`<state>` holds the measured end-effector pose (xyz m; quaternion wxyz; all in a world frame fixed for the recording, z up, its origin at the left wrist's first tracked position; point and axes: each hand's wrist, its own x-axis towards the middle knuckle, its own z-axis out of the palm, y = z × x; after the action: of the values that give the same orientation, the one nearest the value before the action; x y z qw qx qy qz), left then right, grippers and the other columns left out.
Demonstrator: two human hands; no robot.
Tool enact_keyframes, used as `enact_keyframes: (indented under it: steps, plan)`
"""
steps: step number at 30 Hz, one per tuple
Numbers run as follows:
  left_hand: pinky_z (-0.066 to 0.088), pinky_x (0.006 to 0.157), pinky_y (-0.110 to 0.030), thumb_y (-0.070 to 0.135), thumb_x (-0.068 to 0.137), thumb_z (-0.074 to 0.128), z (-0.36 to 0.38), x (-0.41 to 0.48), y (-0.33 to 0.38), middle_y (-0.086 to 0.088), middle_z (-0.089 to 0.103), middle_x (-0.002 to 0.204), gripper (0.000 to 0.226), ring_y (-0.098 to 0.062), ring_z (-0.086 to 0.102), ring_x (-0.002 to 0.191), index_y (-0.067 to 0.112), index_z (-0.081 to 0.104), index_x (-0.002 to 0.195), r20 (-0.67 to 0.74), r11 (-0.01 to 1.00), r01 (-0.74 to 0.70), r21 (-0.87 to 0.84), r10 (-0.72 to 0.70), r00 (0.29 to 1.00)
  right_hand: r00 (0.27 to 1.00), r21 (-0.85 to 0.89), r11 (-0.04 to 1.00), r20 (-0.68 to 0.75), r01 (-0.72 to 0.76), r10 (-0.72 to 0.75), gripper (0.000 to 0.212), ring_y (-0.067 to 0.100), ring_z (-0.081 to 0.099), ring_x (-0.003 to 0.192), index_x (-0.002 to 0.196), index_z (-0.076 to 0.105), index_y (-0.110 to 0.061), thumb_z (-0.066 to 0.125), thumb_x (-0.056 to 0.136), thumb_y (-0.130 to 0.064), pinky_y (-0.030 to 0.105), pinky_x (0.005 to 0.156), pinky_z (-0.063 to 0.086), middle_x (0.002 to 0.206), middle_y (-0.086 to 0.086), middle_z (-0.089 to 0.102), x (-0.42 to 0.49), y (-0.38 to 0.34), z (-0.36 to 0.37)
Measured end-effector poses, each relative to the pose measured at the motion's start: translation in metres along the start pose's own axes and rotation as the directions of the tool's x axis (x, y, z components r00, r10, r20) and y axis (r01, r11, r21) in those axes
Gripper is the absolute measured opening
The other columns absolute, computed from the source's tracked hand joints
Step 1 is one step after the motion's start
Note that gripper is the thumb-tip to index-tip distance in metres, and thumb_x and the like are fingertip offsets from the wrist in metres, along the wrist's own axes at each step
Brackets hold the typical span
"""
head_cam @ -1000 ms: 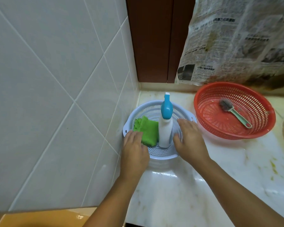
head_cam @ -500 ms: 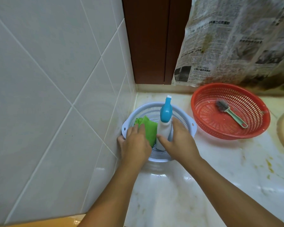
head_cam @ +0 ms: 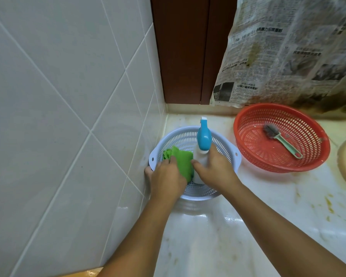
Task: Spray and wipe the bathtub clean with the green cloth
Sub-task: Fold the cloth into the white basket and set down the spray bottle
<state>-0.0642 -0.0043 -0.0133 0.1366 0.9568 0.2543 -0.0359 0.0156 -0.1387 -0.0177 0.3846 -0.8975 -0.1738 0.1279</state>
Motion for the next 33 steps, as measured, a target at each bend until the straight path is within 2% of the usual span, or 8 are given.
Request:
enact_keyframes:
  steps: [5, 8, 11, 15, 22, 26, 30, 33]
  plan:
    - [0.025, 0.117, -0.052, 0.028, 0.099, 0.045, 0.011, -0.012, -0.012, 0.003, 0.058, 0.143, 0.047, -0.019, 0.047, 0.137, 0.017, 0.054, 0.144, -0.168, 0.981, -0.114, -0.157, 0.087, 0.982, 0.988, -0.032, 0.992, -0.092, 0.122, -0.124, 0.045, 0.016, 0.062, 0.106, 0.131, 0.049, -0.027, 0.069, 0.091, -0.036, 0.039, 0.08, 0.052, 0.114, -0.01, 0.065, -0.028, 0.009, -0.005]
    - [-0.004, 0.126, -0.056, 0.039, 0.096, 0.032, 0.018, -0.026, -0.011, -0.001, 0.047, 0.158, 0.064, -0.018, 0.03, 0.153, 0.016, 0.047, 0.153, -0.147, 0.958, -0.205, -0.202, 0.178, 0.973, 0.947, -0.117, 0.959, -0.165, 0.258, -0.275, 0.037, 0.015, 0.055, 0.11, 0.127, 0.054, -0.022, 0.068, 0.093, -0.026, 0.032, 0.091, 0.047, 0.118, -0.006, 0.062, -0.055, 0.023, -0.007]
    - [-0.02, 0.122, -0.049, 0.045, 0.092, 0.016, 0.029, -0.032, -0.015, -0.001, 0.044, 0.161, 0.076, -0.018, 0.024, 0.157, 0.015, 0.044, 0.156, -0.135, 0.962, -0.236, -0.134, 0.219, 0.966, 0.913, -0.245, 0.91, -0.156, 0.333, -0.376, 0.041, 0.023, 0.052, 0.116, 0.133, 0.053, -0.01, 0.062, 0.098, -0.028, 0.042, 0.112, 0.039, 0.124, 0.002, 0.058, -0.064, 0.043, 0.002]
    - [-0.012, 0.123, -0.053, 0.043, 0.093, 0.023, 0.036, -0.024, -0.021, -0.003, 0.054, 0.153, 0.071, -0.023, 0.037, 0.152, 0.014, 0.051, 0.151, -0.148, 0.962, -0.263, -0.072, 0.251, 0.957, 0.896, -0.291, 0.891, -0.176, 0.349, -0.409, 0.05, 0.028, 0.055, 0.125, 0.14, 0.053, -0.003, 0.05, 0.101, -0.035, 0.046, 0.119, 0.032, 0.134, 0.007, 0.059, -0.057, 0.054, 0.016]
    - [-0.015, 0.124, -0.052, 0.035, 0.091, 0.031, 0.021, 0.0, -0.01, 0.0, 0.044, 0.161, 0.069, -0.02, 0.024, 0.156, 0.016, 0.041, 0.157, -0.084, 0.973, -0.216, -0.076, 0.21, 0.974, 0.901, -0.309, 0.892, -0.181, 0.329, -0.395, 0.049, 0.025, 0.056, 0.123, 0.137, 0.054, -0.006, 0.047, 0.1, -0.036, 0.044, 0.117, 0.032, 0.13, 0.003, 0.061, -0.033, 0.051, 0.016]
    - [-0.012, 0.125, -0.053, 0.034, 0.091, 0.033, 0.021, 0.019, -0.007, -0.002, 0.05, 0.154, 0.066, -0.024, 0.031, 0.153, 0.015, 0.048, 0.152, -0.108, 0.966, -0.223, -0.131, 0.21, 0.972, 0.911, -0.303, 0.9, -0.171, 0.314, -0.375, 0.045, 0.021, 0.056, 0.119, 0.134, 0.053, -0.011, 0.048, 0.099, -0.037, 0.043, 0.12, 0.027, 0.123, -0.002, 0.061, -0.012, 0.051, 0.011]
    - [-0.006, 0.126, -0.054, 0.031, 0.091, 0.035, 0.023, 0.039, -0.001, -0.006, 0.057, 0.146, 0.062, -0.026, 0.039, 0.148, 0.012, 0.054, 0.147, -0.151, 0.965, -0.223, -0.137, 0.202, 0.968, 0.918, -0.334, 0.894, -0.153, 0.299, -0.365, 0.047, 0.024, 0.056, 0.116, 0.133, 0.053, -0.01, 0.045, 0.099, -0.039, 0.043, 0.116, 0.03, 0.119, 0.001, 0.062, 0.011, 0.05, 0.007]
    - [-0.001, 0.126, -0.054, 0.026, 0.097, 0.043, 0.018, 0.055, 0.007, -0.006, 0.06, 0.143, 0.051, -0.026, 0.042, 0.145, 0.013, 0.055, 0.145, -0.16, 0.968, -0.224, -0.113, 0.205, 0.966, 0.92, -0.358, 0.884, -0.135, 0.301, -0.368, 0.042, 0.026, 0.057, 0.107, 0.126, 0.053, -0.011, 0.043, 0.1, -0.042, 0.043, 0.105, 0.038, 0.11, 0.001, 0.061, 0.029, 0.047, 0.002]
